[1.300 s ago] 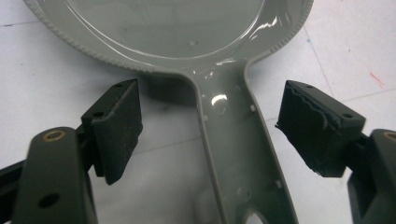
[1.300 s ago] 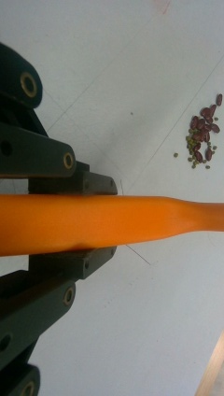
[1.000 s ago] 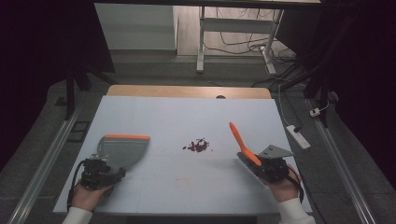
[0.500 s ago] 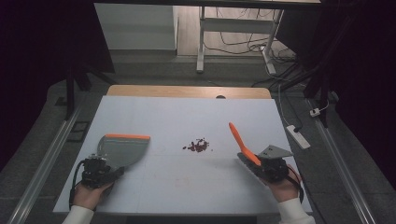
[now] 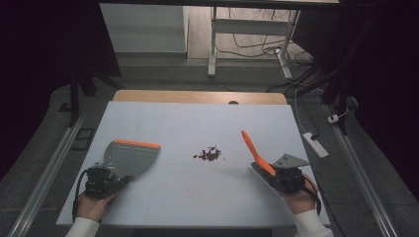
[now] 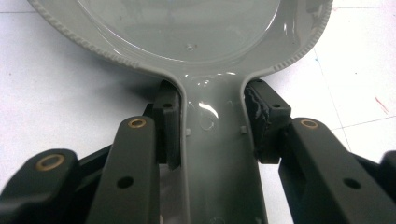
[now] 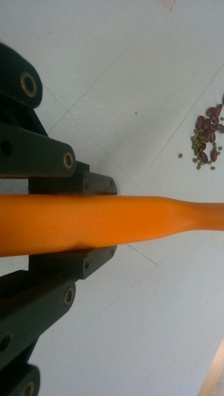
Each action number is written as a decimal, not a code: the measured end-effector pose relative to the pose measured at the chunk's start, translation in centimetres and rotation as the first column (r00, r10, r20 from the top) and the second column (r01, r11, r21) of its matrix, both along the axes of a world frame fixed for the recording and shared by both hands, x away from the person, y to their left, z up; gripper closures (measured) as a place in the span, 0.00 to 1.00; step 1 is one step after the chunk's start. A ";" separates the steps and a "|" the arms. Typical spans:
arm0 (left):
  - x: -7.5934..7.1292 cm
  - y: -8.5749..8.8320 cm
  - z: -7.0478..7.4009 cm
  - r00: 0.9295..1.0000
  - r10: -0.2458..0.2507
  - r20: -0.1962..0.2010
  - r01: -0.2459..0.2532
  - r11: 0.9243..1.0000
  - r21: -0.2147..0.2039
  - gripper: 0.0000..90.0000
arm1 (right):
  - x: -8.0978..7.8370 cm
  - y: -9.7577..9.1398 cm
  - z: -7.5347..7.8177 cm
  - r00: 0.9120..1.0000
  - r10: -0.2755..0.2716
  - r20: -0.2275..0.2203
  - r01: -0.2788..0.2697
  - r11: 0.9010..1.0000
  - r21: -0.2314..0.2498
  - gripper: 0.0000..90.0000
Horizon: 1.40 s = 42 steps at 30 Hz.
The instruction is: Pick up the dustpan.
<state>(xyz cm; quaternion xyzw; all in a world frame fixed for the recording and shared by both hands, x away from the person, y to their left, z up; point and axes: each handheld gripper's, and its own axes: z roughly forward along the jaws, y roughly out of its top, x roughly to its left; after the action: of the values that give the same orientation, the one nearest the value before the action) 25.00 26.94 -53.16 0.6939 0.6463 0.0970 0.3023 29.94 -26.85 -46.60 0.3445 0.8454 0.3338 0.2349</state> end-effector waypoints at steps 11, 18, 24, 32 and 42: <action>0.1 0.5 0.0 1.000 -0.014 0.006 0.014 1.000 -0.006 0.69 | 0.0 -0.2 0.1 1.000 -0.004 0.007 0.004 1.000 0.005 0.78; 0.1 1.0 -0.1 1.000 -0.021 0.021 0.022 1.000 -0.011 0.69 | 0.0 -0.3 0.3 1.000 -0.008 0.013 0.008 1.000 0.008 0.78; 0.0 1.4 0.1 0.998 -0.030 0.053 0.032 0.999 -0.031 0.69 | 0.0 -0.3 0.3 1.000 -0.008 0.016 0.008 1.000 0.009 0.78; -0.2 2.2 0.4 0.995 -0.042 0.095 0.047 0.997 -0.054 0.69 | 0.0 -0.3 0.3 1.000 -0.006 0.021 0.006 1.000 0.008 0.78; -0.3 3.1 0.8 0.990 -0.060 0.128 0.074 0.992 -0.106 0.69 | 0.0 -0.4 0.2 1.000 -0.008 0.026 0.008 1.000 0.005 0.78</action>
<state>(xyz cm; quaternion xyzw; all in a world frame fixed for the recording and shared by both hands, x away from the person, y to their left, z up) 24.66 30.06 -52.34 0.6902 0.6068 0.0939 0.3828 29.94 -27.28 -46.42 0.3442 0.8402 0.3392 0.2463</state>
